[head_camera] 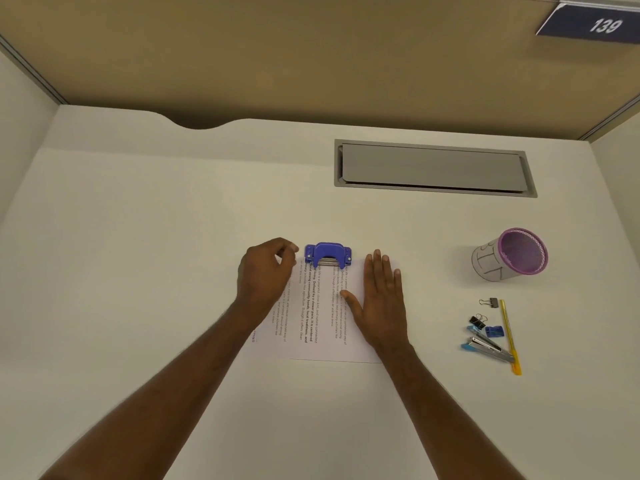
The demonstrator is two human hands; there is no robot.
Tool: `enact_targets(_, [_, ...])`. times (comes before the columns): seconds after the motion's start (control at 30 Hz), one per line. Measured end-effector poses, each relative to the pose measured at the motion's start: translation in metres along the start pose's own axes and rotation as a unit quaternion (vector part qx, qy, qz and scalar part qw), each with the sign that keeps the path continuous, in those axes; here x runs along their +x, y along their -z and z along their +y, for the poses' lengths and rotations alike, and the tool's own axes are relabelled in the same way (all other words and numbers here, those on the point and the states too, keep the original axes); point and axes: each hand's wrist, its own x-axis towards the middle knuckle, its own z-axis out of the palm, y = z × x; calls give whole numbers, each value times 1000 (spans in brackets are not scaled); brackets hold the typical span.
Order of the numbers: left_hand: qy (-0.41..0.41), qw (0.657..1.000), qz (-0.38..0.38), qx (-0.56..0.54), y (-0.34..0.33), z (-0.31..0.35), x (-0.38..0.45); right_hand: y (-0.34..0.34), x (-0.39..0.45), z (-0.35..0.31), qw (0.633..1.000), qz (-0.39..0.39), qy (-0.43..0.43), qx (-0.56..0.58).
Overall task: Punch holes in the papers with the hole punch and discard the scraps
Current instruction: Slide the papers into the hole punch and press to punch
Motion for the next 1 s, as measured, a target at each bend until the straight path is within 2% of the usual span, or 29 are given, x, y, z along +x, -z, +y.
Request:
enact_targets(0.3, [-54,998,-20,29,-29,34,41,-6,1,-1,1000,-18,-6,5])
enact_targets(0.4, [-141,988,-23,58,-42,46,53,-7,1,0,1000,-14,-4,3])
enact_targets(0.5, [-202,967,-69,140,-60,58,71,-8,2,0,1000,-9,-1,1])
enact_targets(0.6, [-188,938,-125,262,-81,64,91,-7,1,-1,1000,-10,-3,10])
enact_targets(0.67, [-171,926,-147,305,-93,62,99,-5,1,-2,1000,-12,-3,16])
enact_targets(1.0, [-176,922,-118,324,-111,49,106,-3,-1,-2,999,-24,-11,18])
